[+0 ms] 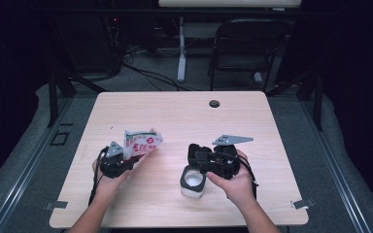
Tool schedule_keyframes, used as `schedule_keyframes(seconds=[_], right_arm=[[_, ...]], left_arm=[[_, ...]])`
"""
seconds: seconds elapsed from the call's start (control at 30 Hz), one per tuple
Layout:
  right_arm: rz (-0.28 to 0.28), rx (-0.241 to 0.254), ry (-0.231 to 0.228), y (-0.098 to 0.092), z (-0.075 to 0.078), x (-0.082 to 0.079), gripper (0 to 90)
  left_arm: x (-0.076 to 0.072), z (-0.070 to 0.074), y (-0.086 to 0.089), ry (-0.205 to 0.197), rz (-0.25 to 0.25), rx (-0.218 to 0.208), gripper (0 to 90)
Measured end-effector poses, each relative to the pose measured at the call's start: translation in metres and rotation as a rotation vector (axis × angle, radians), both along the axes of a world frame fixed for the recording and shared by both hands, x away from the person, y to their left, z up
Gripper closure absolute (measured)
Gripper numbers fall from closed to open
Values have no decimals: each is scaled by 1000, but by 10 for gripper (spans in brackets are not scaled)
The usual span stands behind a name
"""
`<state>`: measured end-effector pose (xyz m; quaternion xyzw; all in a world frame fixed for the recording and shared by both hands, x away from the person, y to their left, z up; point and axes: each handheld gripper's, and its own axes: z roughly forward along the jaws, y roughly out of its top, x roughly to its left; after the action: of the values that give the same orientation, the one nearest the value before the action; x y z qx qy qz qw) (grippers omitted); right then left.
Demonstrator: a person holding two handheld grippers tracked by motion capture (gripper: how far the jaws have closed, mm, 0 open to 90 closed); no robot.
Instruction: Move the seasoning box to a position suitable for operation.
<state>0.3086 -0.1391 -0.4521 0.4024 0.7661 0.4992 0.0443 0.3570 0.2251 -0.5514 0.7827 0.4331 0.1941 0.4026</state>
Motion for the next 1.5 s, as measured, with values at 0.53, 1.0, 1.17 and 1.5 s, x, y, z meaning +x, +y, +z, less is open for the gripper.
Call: schedule_keyframes(seconds=[0.53,1.0,1.17,1.5], right_arm=[[3,3,-5,1,0,0,564],[4,10,-8,2,0,0,559],[3,11,-7,1,0,0,557],[3,8,-6,1,0,0,555]], left_arm=[[5,-3,39,6,242,23,711],[10,-13,51,17,314,84,701],[10,-13,48,12,315,111,680],[10,-15,46,12,306,127,618]])
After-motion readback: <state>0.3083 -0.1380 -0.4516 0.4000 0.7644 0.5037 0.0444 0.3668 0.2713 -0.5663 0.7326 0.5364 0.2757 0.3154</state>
